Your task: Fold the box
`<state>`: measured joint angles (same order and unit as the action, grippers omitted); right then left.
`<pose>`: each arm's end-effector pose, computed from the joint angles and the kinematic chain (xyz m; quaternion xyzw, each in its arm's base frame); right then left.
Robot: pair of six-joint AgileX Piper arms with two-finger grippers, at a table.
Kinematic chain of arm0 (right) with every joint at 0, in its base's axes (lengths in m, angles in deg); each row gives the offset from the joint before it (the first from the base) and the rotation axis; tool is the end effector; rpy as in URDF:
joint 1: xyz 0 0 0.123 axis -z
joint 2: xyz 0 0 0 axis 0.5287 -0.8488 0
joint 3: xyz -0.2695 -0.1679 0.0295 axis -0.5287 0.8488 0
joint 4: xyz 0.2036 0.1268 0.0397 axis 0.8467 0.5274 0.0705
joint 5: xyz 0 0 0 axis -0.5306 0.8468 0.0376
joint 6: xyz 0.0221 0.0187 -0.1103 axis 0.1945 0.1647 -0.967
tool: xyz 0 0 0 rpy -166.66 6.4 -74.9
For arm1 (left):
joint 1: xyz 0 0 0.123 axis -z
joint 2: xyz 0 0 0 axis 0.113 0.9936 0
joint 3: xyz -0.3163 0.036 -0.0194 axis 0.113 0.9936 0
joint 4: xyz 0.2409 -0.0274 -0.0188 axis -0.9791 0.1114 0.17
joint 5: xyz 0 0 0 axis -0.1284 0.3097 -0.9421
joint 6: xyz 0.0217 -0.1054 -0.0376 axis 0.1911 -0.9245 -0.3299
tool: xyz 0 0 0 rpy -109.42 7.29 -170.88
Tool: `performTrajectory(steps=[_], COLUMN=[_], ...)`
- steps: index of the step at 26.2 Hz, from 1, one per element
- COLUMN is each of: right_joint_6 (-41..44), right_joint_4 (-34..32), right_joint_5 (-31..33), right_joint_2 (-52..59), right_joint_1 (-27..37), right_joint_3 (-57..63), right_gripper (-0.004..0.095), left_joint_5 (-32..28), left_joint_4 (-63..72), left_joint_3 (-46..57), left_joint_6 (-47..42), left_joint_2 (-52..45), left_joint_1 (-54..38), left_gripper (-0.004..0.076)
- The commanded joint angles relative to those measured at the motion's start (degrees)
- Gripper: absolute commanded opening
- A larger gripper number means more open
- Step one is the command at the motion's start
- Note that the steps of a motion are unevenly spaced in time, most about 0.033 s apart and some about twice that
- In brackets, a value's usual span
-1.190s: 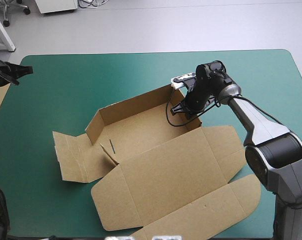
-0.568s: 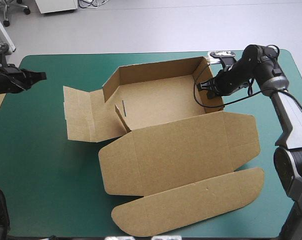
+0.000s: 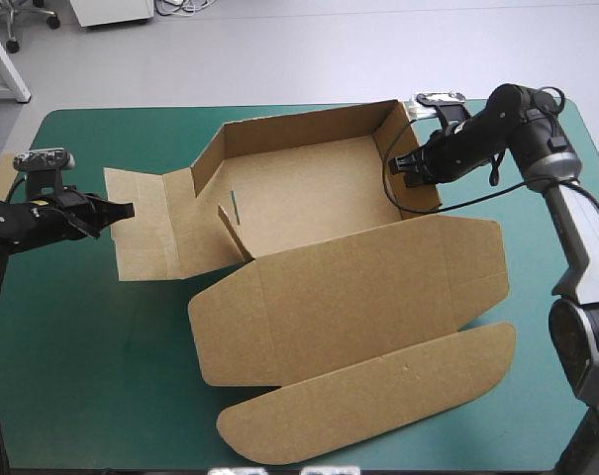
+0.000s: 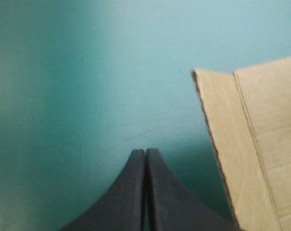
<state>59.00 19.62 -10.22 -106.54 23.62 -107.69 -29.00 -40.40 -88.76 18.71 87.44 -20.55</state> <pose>0.3969 0.0978 0.3685 -0.1562 0.9444 0.1768 0.2291 0.2865 0.0305 0.3522 -0.0088 0.9098 -0.1019 0.4022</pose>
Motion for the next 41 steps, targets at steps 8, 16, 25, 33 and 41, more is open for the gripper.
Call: performTrajectory(steps=[8,16,25,33,41], right_joint_6=[-0.58,-1.92,-1.70,-1.58,-1.86], right_joint_4=[7.06,8.39,7.23,7.15,10.20], right_joint_5=[0.40,1.19,1.88,2.01,2.01], right_joint_2=[9.67,12.74,15.30,15.30,15.63], right_joint_1=[6.70,6.48,6.48,6.48,6.48], right_joint_3=[-1.83,-1.83,-1.83,-1.83,-1.83], right_gripper=[-0.0017,-0.0017,-0.0017,-0.0017,-0.0017], left_joint_5=[-6.31,-13.90,-16.26,-13.94,-10.35], left_joint_4=[-4.11,-11.78,-9.61,-8.90,-4.62], left_joint_3=[0.84,6.12,4.93,-0.43,-0.43], left_joint_6=[-3.03,-9.02,-10.64,-10.54,-9.45], left_joint_2=[-11.84,-11.34,-11.59,-11.31,-4.44], left_joint_1=[0.54,0.19,-3.59,-3.59,-3.59], left_gripper=[-0.0008,-0.0003,-0.0003,-0.0003,-0.0003])
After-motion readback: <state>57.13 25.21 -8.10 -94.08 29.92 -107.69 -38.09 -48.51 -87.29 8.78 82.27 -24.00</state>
